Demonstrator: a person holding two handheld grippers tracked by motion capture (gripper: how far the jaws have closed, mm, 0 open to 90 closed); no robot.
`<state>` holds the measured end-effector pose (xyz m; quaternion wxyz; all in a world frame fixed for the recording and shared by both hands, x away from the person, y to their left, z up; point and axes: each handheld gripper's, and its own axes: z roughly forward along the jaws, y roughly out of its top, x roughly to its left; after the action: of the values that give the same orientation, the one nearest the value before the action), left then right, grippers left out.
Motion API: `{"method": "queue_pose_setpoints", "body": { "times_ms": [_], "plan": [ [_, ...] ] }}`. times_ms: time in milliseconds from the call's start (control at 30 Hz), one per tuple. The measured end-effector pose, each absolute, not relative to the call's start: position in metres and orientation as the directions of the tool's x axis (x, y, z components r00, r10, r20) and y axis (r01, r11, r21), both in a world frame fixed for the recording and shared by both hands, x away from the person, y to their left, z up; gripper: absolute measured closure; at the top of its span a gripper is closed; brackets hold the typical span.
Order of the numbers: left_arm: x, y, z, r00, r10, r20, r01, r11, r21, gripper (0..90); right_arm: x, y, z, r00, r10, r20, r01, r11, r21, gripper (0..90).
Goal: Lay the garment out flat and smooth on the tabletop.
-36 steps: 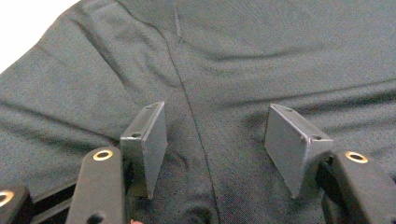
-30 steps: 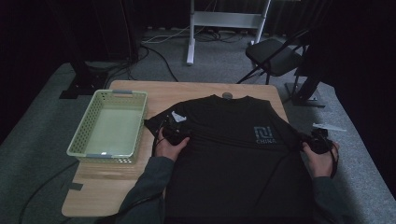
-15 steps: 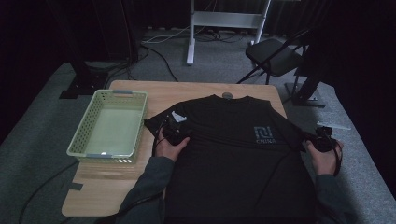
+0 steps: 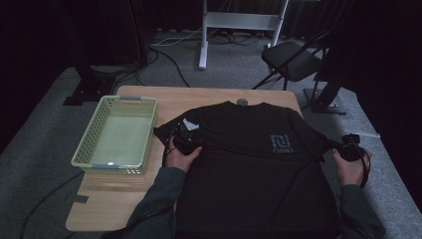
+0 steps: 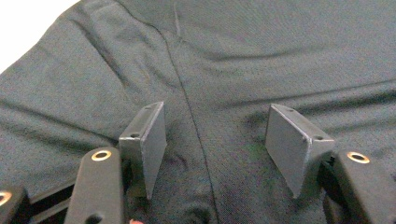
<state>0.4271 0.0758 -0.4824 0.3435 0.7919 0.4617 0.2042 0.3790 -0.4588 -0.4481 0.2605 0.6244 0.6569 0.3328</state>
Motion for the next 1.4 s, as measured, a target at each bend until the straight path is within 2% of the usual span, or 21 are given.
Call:
{"method": "queue_pose_setpoints", "body": {
  "times_ms": [733,833,1000,1400],
  "plan": [
    [0.427,0.075,-0.483,0.486,0.874,0.004,0.592,-0.332,0.735,39.2,0.381,-0.484,-0.435,-0.016,0.999,0.045,0.652,-0.024,0.758,83.6],
    [0.427,0.075,-0.482,0.487,0.873,0.008,0.592,-0.337,0.732,39.2,0.379,-0.486,-0.433,0.006,0.999,0.044,0.633,-0.038,0.773,73.5],
    [0.427,0.075,-0.482,0.487,0.873,0.008,0.592,-0.337,0.732,39.1,0.372,-0.483,-0.431,0.007,0.999,0.041,0.61,-0.037,0.792,65.5],
    [0.427,0.075,-0.482,0.487,0.873,0.006,0.593,-0.335,0.733,39.1,0.361,-0.447,-0.441,-0.117,0.992,0.052,0.613,0.031,0.79,59.1]
  ]
}}
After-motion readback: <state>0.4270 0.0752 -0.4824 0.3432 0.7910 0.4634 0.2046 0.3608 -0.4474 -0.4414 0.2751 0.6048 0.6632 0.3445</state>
